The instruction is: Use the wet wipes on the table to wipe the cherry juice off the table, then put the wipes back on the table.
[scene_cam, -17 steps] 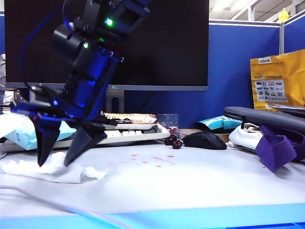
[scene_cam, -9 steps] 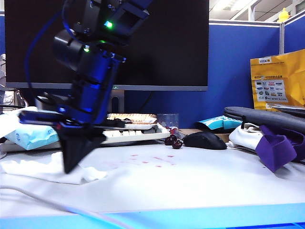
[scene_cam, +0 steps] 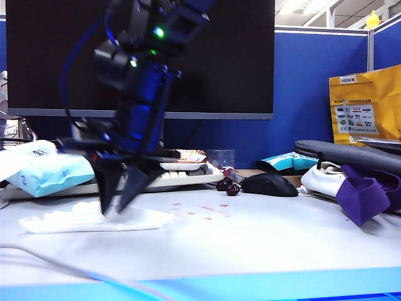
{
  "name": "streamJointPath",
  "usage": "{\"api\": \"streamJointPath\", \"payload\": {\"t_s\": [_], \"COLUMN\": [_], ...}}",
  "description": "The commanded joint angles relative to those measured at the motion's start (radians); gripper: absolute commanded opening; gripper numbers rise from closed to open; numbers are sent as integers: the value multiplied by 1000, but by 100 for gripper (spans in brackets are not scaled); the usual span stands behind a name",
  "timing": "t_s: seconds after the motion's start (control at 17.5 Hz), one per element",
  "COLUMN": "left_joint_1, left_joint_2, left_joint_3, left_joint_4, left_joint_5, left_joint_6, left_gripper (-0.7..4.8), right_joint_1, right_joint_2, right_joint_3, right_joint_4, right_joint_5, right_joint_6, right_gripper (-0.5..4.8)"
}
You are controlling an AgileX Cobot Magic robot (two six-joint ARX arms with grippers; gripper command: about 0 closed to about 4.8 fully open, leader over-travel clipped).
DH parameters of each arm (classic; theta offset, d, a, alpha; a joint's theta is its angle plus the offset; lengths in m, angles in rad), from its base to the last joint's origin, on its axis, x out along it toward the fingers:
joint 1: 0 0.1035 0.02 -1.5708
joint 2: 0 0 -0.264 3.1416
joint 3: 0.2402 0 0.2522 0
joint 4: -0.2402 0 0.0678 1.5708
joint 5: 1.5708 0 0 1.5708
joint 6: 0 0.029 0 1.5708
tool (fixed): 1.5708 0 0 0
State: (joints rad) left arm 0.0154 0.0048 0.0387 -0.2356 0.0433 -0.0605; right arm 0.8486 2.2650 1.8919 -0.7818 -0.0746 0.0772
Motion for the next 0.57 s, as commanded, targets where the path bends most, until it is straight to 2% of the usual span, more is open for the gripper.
{"api": "streamJointPath", "payload": {"t_s": [0.06, 0.11, 0.57], "left_joint_1": [0, 0, 0], "left_joint_2": [-3, -3, -3], "left_joint_3": [-6, -6, -6], "left_joint_4": [-11, -11, -11], "left_joint_5": [3, 3, 3], "left_joint_6": [0, 0, 0], "left_gripper": [-4, -4, -4], "right_joint_1": [7, 7, -3], "right_joint_2": [-7, -6, 73], "right_joint_3": [44, 46, 46], "right_joint_4": [21, 37, 0], "right_joint_5": [-14, -13, -2], "right_joint_6": [-2, -2, 0], "right_gripper": [198, 212, 212]}}
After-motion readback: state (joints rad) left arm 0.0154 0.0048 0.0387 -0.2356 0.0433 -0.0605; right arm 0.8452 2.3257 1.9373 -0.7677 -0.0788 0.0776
